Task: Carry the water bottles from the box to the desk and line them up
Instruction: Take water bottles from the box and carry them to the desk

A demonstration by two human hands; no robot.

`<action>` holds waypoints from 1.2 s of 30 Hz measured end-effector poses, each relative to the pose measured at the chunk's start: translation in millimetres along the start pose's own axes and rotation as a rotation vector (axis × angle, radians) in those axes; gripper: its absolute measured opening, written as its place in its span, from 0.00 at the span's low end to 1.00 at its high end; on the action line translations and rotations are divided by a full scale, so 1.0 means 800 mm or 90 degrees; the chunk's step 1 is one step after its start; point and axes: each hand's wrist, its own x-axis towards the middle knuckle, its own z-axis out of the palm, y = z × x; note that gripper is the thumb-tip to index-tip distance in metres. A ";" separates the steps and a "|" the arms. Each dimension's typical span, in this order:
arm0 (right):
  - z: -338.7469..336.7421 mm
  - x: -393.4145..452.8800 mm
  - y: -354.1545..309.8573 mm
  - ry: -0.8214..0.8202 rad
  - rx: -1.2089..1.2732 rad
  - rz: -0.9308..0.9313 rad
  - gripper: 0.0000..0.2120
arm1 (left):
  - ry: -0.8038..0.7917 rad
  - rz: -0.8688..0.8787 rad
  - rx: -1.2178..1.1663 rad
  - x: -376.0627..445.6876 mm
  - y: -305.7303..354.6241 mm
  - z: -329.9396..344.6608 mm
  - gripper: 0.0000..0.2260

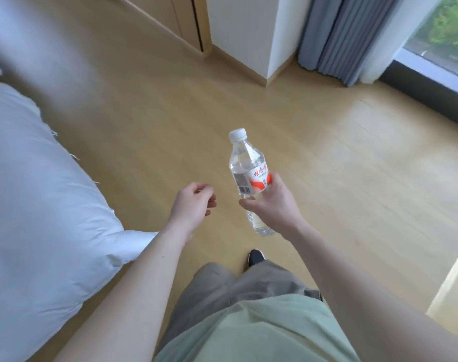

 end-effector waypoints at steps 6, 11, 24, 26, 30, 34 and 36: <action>-0.003 0.094 -0.052 -0.054 -0.042 -0.017 0.25 | 0.045 -0.013 -0.039 0.072 0.046 -0.010 0.05; 0.021 0.177 -0.092 -0.071 -0.039 -0.013 0.25 | 0.053 -0.014 -0.044 0.151 0.078 -0.033 0.06; 0.096 0.378 -0.232 -0.045 -0.043 0.012 0.23 | 0.022 -0.030 -0.037 0.372 0.201 -0.131 0.06; 0.107 0.404 -0.252 -0.041 -0.043 0.010 0.22 | 0.024 -0.023 -0.046 0.396 0.218 -0.143 0.06; 0.129 0.449 -0.292 -0.050 -0.043 0.003 0.21 | 0.039 -0.018 -0.059 0.438 0.250 -0.168 0.07; 0.149 0.497 -0.331 -0.068 -0.039 -0.015 0.24 | 0.059 -0.005 -0.074 0.483 0.282 -0.192 0.06; 0.159 0.524 -0.351 -0.081 -0.038 -0.023 0.24 | 0.068 -0.001 -0.080 0.507 0.296 -0.205 0.06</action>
